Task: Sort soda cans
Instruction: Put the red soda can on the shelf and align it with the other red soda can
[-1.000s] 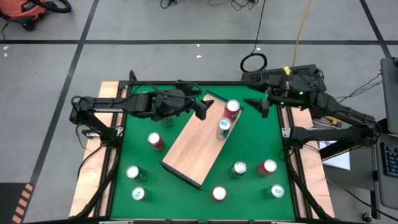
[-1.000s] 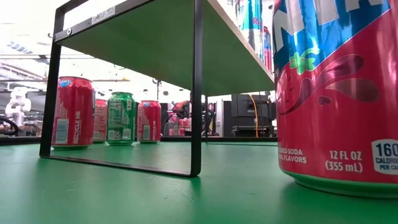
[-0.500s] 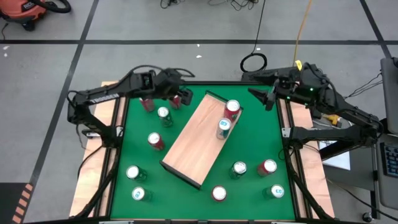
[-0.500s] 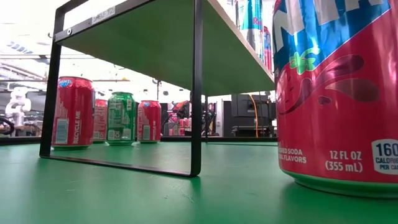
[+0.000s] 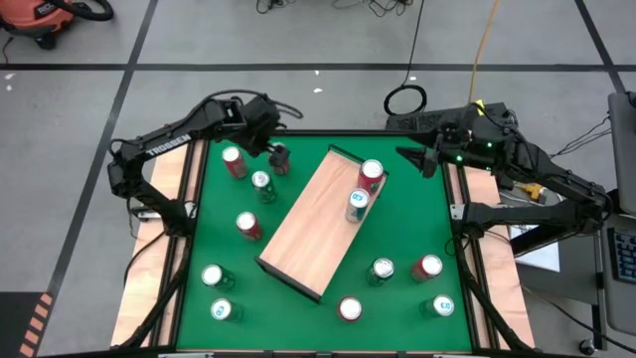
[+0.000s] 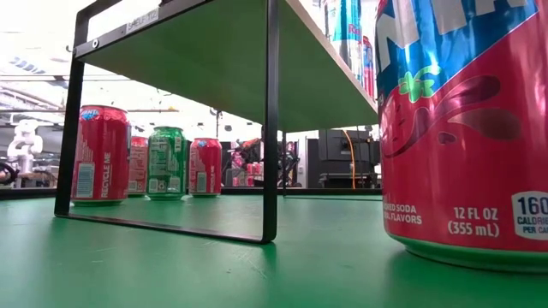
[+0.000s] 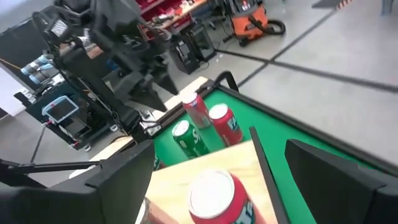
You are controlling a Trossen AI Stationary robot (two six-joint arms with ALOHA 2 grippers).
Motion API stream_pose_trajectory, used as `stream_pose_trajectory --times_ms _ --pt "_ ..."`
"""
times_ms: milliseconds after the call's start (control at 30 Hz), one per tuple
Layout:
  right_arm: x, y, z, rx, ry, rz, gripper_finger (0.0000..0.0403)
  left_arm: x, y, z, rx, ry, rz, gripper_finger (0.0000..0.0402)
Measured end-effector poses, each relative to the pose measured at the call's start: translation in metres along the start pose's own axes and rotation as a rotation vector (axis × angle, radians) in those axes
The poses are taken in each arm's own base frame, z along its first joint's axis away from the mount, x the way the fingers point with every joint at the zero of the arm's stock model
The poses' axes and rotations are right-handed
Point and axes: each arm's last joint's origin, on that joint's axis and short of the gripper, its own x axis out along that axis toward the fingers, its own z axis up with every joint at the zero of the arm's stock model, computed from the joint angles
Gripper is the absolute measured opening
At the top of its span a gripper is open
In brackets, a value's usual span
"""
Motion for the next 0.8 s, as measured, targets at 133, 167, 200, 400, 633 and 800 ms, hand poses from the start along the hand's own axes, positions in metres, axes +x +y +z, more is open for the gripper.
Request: stream_pose_trajectory --times_ms 133,167,200,400,633,800 --pt "0.000 -0.002 -0.003 0.034 0.029 -0.017 0.0352 -0.001 0.002 -0.014 0.027 0.129 0.044 0.0392" --pt "0.000 -0.002 -0.003 0.036 0.035 -0.020 0.0352 -0.001 0.001 -0.017 0.053 0.149 0.051 0.0392" --pt "0.000 -0.002 -0.003 0.036 0.035 -0.020 0.0352 -0.001 -0.001 -0.020 0.076 0.169 0.056 0.0392" --pt "0.000 -0.002 -0.003 0.033 0.035 -0.020 0.0352 0.001 -0.008 -0.040 0.171 0.266 0.025 0.0392" --pt "0.000 -0.002 -0.004 0.037 0.040 -0.021 0.0352 -0.007 -0.012 -0.071 0.176 0.300 -0.009 0.0392" --pt "0.000 -0.003 -0.007 0.056 0.067 -0.035 0.0352 -0.015 -0.011 -0.093 0.143 0.306 -0.019 0.0392"
